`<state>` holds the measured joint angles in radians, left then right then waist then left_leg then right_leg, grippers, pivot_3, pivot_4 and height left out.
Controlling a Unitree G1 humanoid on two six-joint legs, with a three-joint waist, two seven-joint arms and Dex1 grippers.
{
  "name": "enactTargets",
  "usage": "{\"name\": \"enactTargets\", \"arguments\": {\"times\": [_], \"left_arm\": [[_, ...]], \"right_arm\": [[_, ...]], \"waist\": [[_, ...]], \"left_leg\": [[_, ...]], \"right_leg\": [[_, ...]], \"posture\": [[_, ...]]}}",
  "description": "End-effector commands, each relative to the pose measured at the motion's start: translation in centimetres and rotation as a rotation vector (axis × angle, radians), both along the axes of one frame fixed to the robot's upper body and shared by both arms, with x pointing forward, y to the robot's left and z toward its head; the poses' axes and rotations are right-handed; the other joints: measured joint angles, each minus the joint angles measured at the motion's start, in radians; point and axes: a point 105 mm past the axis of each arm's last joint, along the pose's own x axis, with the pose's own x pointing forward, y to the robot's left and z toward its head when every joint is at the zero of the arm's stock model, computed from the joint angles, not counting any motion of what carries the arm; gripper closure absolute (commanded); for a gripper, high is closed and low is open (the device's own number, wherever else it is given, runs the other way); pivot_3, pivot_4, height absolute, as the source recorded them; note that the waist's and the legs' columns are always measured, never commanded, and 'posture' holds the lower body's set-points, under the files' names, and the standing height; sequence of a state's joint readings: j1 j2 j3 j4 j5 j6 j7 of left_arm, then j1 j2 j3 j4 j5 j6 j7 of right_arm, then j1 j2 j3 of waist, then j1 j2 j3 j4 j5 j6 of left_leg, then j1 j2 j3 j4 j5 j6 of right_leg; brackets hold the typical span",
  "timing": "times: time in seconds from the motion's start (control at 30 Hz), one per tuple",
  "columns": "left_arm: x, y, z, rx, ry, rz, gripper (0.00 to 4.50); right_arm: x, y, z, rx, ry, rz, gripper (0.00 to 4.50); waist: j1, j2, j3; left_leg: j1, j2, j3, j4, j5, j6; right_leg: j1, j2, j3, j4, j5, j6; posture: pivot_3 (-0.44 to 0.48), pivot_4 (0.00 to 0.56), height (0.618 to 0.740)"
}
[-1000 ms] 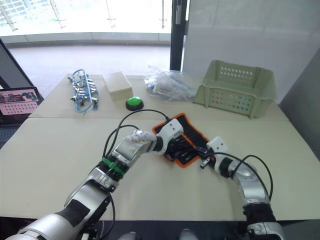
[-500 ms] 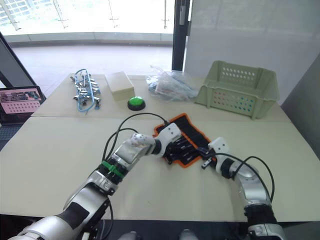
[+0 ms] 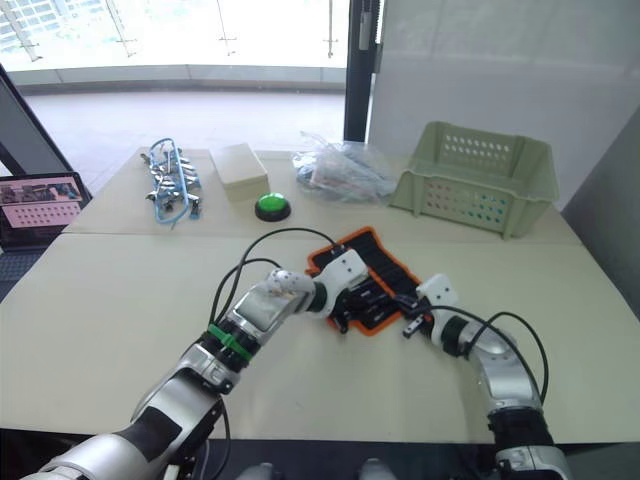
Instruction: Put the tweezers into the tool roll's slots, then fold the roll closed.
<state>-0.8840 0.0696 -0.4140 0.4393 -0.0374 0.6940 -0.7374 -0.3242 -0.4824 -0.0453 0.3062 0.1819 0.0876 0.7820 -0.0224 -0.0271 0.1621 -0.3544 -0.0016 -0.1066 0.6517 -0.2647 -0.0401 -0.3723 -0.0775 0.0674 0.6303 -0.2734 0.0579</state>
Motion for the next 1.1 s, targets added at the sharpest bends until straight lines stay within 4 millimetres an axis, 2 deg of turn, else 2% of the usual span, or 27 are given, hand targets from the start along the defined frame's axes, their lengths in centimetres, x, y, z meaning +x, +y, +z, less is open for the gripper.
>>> {"name": "enactTargets", "arguments": {"times": [0.03, 0.57, 0.83, 1.1], "left_arm": [[-0.1, -0.2, 0.7, 0.006, -0.018, -0.017, 4.48], [0.8, 0.0, 1.0, 0.017, -0.035, 0.042, 4.48], [1.8, -1.6, 1.9, -0.013, -0.073, 0.047, 4.48], [2.5, -3.0, 1.9, -0.016, -0.105, 0.021, 4.48]], "right_arm": [[-0.5, -1.1, -2.8, -0.033, 0.105, -0.049, 4.5], [-0.2, -0.5, -3.0, -0.032, 0.108, -0.026, 4.5], [-0.2, -0.3, -3.1, -0.029, 0.113, -0.025, 4.5], [-0.4, 0.1, -3.3, -0.028, 0.116, -0.021, 4.5]], "waist": [[0.0, 0.0, 0.0], [-0.01, 0.0, 0.0], [-0.013, 0.0, 0.0], [-0.016, 0.0, 0.0]], "left_leg": [[0.0, 0.0, 0.0, 0.0, 0.0, 0.0], [0.001, 0.0, 0.0, 0.0, 0.0, 0.0], [0.001, 0.0, 0.0, 0.0, 0.0, 0.0], [0.0, 0.0, 0.0, 0.0, 0.0, 0.0]], "right_leg": [[0.0, 0.0, 0.0, 0.0, 0.0, 0.0], [0.0, 0.0, 0.0, 0.001, 0.0, 0.0], [0.001, 0.0, 0.0, 0.001, 0.0, 0.0], [0.001, 0.0, 0.0, 0.001, 0.0, 0.0]], "posture": [[0.0, 0.15, 0.74], [0.0, 0.15, 0.74], [0.0, 0.15, 0.74], [0.0, 0.15, 0.74]]}}
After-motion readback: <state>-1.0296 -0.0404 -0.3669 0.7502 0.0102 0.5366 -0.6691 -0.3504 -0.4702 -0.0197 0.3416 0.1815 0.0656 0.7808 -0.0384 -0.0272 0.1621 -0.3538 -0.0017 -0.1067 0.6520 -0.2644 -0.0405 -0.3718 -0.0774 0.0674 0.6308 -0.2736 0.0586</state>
